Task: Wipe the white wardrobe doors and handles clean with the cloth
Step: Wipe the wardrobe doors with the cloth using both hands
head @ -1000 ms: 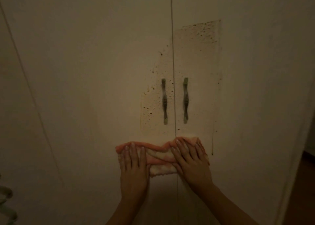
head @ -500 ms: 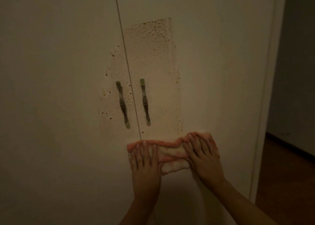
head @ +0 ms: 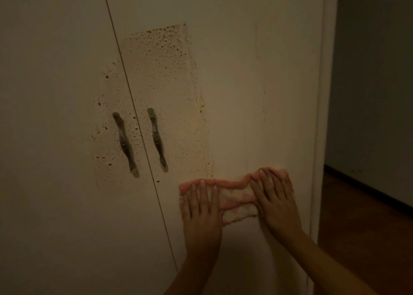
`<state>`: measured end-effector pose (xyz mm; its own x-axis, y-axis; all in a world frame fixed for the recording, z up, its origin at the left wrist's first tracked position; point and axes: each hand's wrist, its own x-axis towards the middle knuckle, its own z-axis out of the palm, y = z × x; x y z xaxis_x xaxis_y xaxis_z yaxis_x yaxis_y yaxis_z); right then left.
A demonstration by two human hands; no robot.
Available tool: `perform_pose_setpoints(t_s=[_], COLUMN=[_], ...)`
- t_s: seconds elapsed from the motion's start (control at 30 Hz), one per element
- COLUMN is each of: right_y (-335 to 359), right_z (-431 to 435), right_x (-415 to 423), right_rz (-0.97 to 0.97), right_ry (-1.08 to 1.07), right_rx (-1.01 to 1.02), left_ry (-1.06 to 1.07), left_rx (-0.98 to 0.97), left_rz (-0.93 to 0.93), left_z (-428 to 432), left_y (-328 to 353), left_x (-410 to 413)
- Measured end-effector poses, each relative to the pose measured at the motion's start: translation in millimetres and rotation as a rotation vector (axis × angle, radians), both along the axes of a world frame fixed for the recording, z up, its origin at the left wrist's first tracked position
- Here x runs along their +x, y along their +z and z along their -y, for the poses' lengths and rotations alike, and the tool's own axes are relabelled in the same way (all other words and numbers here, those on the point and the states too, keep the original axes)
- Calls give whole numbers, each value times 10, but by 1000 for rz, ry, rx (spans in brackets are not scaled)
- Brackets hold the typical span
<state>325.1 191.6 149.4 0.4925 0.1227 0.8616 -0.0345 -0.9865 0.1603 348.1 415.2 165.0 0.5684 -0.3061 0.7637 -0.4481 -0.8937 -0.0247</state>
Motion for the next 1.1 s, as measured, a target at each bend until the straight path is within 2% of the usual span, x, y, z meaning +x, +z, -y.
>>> perform_pose_setpoints(t_s=[0.2,0.37,0.77,1.1], right_y=[117,461,1926,3322], right_z=[-4,22,17,-88], right_x=[8,43,130,180], right_rz=[19,43,36,95], right_ry=[-15,-15,27,71], right_rx=[19,68,153,174], left_ry=[-6,-14,-9,39], left_rx=[17,40,13,-10], left_rz=[-6,19,222,372], left_z=[59,148,434,543], left_y=[54,387,1721,3104], left_x=[18,1,89,193])
